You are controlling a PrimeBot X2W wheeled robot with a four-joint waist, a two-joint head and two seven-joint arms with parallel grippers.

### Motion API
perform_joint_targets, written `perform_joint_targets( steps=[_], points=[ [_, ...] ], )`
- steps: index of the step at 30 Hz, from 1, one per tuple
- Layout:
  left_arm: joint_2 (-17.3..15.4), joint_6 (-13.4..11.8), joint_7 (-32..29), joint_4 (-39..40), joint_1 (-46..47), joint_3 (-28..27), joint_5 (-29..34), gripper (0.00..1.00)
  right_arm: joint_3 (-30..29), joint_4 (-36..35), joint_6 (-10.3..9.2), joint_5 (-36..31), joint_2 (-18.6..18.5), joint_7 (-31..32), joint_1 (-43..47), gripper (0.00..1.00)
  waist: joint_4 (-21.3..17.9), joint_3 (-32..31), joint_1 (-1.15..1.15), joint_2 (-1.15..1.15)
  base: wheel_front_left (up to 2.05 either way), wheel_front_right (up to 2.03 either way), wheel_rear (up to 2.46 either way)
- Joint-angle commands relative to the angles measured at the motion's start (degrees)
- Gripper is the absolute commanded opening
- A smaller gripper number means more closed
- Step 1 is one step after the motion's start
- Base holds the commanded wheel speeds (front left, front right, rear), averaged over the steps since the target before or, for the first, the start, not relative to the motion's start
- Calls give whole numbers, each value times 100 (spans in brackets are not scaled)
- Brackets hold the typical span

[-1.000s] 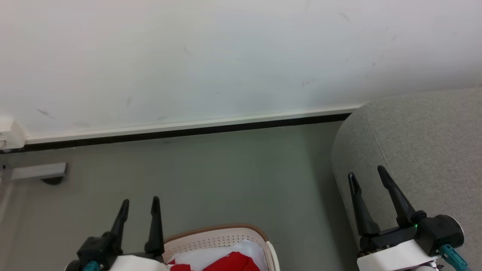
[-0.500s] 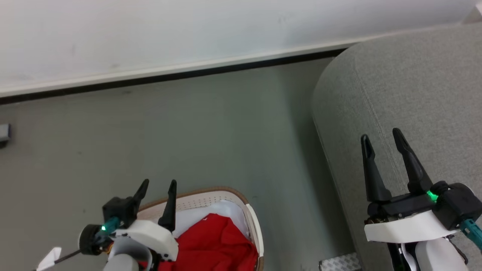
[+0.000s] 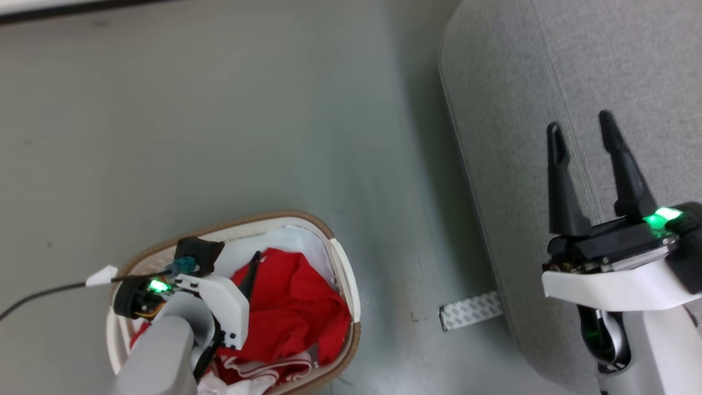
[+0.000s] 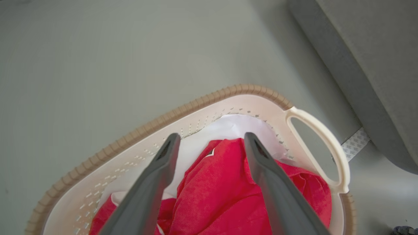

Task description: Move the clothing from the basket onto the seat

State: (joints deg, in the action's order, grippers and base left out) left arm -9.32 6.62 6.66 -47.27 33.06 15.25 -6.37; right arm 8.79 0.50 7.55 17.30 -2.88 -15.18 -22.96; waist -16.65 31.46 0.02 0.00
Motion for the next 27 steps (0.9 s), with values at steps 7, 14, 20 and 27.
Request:
perform_joint_targets(
  steps=[7, 14, 20, 27],
  points=[
    [-205, 82, -500, -939, 614, 390, -31, 100, -205, -344, -12, 160, 0, 5, -289, 100, -355, 851, -2, 0, 0, 0, 0],
    [-450, 86, -847, -1531, 1106, 978, -93, 100, -120, -555, -12, 184, -2, 5, -399, 100, -567, 1322, -2, 0, 0, 0, 0],
    [-641, 87, -1136, -1890, 1456, 1467, -4, 100, -65, -644, -12, 270, -2, 4, -433, 100, -733, 1684, -2, 0, 0, 0, 0],
    [-590, 90, -1557, -2239, 1711, 2098, 4, 100, -52, -635, -12, 354, -1, 5, -404, 100, -792, 1975, -2, 0, 0, 0, 0]
  ],
)
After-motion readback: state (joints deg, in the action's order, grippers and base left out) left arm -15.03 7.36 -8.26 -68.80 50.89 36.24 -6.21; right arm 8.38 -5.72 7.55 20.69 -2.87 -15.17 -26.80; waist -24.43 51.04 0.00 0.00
